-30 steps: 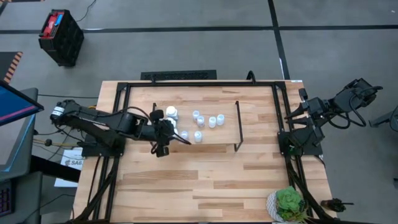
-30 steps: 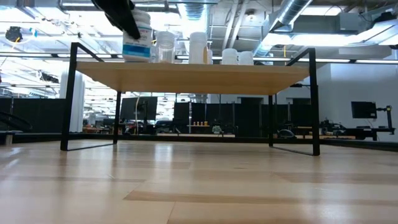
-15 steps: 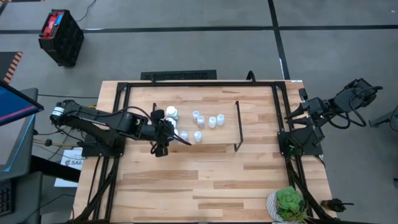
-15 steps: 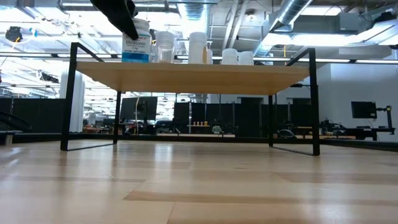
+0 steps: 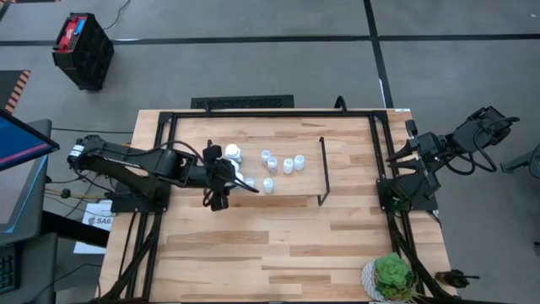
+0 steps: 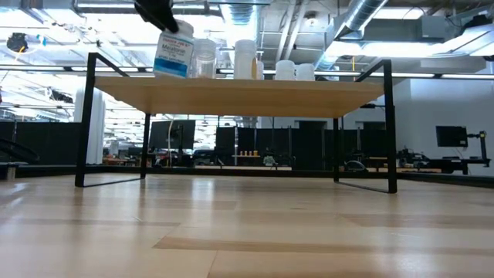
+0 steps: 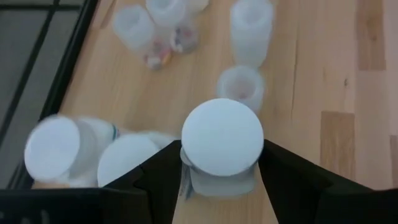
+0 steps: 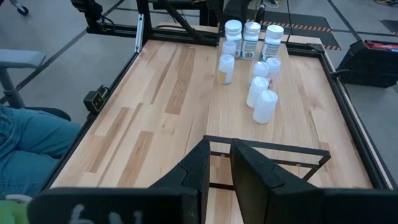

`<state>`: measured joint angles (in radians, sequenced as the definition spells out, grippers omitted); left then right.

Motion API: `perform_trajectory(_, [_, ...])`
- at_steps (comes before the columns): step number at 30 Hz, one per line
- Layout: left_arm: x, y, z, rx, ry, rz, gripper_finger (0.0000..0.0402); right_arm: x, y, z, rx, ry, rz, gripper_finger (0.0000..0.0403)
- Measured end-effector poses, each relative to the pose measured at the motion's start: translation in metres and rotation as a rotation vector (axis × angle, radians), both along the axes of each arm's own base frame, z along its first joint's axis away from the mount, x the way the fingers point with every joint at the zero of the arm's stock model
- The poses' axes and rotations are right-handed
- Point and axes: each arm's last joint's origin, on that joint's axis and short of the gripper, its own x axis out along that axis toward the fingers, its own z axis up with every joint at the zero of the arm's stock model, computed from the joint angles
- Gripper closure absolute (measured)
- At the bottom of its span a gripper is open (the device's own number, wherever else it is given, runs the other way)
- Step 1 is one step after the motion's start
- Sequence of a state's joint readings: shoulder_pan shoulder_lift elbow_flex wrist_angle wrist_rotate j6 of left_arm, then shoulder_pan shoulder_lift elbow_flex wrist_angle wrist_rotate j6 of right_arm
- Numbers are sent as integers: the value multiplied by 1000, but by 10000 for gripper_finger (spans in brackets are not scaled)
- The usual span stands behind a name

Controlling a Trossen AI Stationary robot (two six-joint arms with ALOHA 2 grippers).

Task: Pick and place medicine bottles onto shelf by color
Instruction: Put the white blue pill bottle on the shelf

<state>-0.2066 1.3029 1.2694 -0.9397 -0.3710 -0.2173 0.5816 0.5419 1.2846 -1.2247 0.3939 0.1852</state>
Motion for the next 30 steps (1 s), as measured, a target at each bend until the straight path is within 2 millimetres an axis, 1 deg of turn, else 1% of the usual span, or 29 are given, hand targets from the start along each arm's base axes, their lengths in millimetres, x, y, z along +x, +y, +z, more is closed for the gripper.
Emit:
perform_trajectory(5, [-5,1,-4,-30,48,63,207,0,0,0,-3,5,0,317])
perform_trajectory(12, [-5,1,-4,-41,49,80,207,0,0,0,-3,4,1,317])
perform_trajectory(18, [-5,0,-5,-96,47,94,207,0,0,0,-2,4,2,317])
perform_trajectory(30, [-5,1,-4,-14,55,61,207,-1,-1,-3,-19,28,2,317])
